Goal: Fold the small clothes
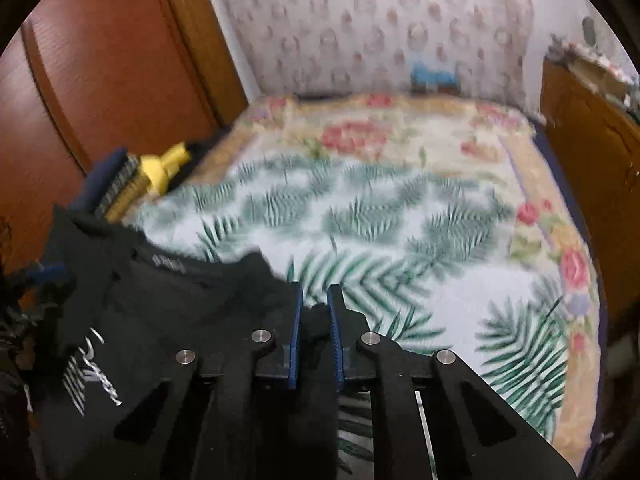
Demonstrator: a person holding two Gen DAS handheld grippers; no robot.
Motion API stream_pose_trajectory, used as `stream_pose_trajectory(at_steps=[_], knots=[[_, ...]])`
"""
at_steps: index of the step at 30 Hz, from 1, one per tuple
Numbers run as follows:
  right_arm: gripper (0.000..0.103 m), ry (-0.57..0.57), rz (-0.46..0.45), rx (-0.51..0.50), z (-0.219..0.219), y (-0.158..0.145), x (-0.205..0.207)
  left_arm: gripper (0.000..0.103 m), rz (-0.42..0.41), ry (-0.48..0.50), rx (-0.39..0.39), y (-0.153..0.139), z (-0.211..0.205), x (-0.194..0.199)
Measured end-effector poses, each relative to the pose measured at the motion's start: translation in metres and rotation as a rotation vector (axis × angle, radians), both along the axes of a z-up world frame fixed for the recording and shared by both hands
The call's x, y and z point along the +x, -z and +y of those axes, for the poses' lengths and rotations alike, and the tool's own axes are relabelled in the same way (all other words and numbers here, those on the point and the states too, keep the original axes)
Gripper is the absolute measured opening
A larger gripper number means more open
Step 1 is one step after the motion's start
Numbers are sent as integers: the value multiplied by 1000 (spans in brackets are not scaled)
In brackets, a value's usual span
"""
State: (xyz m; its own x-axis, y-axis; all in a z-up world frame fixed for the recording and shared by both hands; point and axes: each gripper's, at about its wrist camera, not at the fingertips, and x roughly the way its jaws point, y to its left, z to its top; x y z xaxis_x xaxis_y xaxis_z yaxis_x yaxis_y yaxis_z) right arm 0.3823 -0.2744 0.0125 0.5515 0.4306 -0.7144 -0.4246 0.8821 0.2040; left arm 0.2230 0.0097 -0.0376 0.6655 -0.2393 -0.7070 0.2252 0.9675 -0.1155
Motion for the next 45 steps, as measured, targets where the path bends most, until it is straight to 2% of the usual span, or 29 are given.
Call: stream_pose_trajectory(at_steps=[2, 4, 7, 8, 9, 17, 22, 27, 29, 31, 37, 45], knots=[[8, 61, -82, -14, -9, -17, -6, 83, -3, -13, 0, 0, 6, -1], [9, 67, -102, -76, -11, -24, -6, 83, -10, -30, 0, -2, 14, -2], [25, 112, -111, -139, -15, -27, -7, 83, -21, -57, 3, -5, 26, -3], [40, 120, -107, -155, -17, -27, -6, 83, -27, -65, 5, -7, 30, -4], [43, 127, -105, -174, -18, -26, -6, 83, -30, -64, -1, -8, 34, -5], [45, 72, -28, -225, -18, 3, -18, 83, -81, -120, 26, -26, 59, -13], [45, 77, 24, -242, -19, 28, -24, 83, -126, -160, 51, -36, 77, -15], [46, 85, 47, -233, -22, 39, -25, 81, -122, -194, 54, -34, 102, -7], [46, 87, 46, -221, -23, 40, -25, 79, -109, -196, 45, -32, 109, -4], [47, 88, 38, -215, -23, 41, -26, 69, -92, -194, 36, -28, 115, 2], [51, 84, 34, -215, -24, 43, -26, 55, -57, -179, 15, -20, 120, 18], [52, 82, 33, -221, -20, 44, -28, 54, -41, -168, 22, -19, 117, 31]])
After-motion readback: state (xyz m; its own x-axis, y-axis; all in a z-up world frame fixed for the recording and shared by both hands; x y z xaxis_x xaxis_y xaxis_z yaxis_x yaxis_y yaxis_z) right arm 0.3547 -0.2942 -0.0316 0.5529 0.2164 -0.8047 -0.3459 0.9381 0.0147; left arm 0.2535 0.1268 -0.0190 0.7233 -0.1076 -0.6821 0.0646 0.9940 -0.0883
